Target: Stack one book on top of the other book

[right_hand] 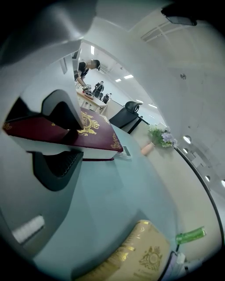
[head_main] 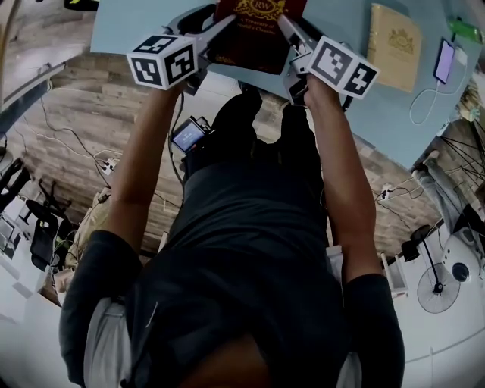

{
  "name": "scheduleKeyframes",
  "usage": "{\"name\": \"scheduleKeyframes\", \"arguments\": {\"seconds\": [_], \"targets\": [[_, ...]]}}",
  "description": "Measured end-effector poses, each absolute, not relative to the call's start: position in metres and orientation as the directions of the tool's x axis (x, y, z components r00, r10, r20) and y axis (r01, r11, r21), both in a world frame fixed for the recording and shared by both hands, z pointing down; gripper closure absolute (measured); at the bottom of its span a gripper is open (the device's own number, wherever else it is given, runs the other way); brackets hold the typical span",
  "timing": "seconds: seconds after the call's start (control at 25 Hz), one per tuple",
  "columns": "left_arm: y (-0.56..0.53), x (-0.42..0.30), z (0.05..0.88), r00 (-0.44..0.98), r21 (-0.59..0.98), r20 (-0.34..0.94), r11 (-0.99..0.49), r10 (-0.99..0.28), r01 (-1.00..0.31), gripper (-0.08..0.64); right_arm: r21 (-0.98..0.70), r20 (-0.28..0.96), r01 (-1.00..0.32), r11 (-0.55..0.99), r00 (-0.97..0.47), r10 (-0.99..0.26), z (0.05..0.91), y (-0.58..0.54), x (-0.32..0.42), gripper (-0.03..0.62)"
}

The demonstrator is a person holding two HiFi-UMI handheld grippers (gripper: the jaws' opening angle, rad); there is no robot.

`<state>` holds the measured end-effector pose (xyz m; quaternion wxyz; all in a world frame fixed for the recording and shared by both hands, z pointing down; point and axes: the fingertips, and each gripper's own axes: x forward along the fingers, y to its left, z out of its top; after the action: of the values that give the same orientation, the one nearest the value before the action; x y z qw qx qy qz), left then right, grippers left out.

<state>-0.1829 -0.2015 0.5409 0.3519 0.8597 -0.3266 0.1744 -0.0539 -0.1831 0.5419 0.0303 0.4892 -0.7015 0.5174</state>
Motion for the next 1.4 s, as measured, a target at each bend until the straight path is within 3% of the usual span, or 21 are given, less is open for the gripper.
{"name": "scheduleKeyframes", "arguments": {"seconds": [0.68, 1.4], "targets": [[-0.177, -0.058, 0.483, 0.748, 0.477, 0.472, -0.579, -0.466, -0.661, 0.288, -0.668, 0.500, -0.744, 0.010, -0.458, -0.735, 0.481, -0.163, 0.073, 0.445], [-0.159, 0.063, 0.484, 0.793, 0.505, 0.458, -0.616, -0.402, -0.604, 0.290, -0.649, 0.502, -0.759, -0.044, -0.385, -0.774, 0.476, -0.144, 0.196, 0.448]]}}
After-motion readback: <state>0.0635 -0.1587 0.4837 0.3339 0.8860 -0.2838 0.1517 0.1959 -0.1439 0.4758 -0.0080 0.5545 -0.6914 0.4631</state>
